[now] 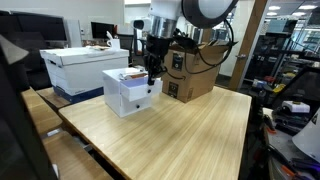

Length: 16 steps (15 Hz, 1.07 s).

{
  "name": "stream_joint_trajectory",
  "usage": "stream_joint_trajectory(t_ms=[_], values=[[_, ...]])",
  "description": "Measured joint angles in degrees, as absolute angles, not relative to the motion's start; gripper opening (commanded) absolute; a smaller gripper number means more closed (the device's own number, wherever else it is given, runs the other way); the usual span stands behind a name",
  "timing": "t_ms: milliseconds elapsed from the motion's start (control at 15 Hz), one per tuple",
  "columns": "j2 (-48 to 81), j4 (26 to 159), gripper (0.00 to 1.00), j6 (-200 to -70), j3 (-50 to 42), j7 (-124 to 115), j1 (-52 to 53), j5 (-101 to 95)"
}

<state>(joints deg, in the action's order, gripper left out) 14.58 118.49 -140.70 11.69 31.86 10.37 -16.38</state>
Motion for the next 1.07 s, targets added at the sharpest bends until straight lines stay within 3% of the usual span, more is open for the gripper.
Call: stream_joint_trajectory(t_ms=[1067], values=[[15.2,117.4,0.05,-136.8,11.8,29.3,10.6,-15.8]])
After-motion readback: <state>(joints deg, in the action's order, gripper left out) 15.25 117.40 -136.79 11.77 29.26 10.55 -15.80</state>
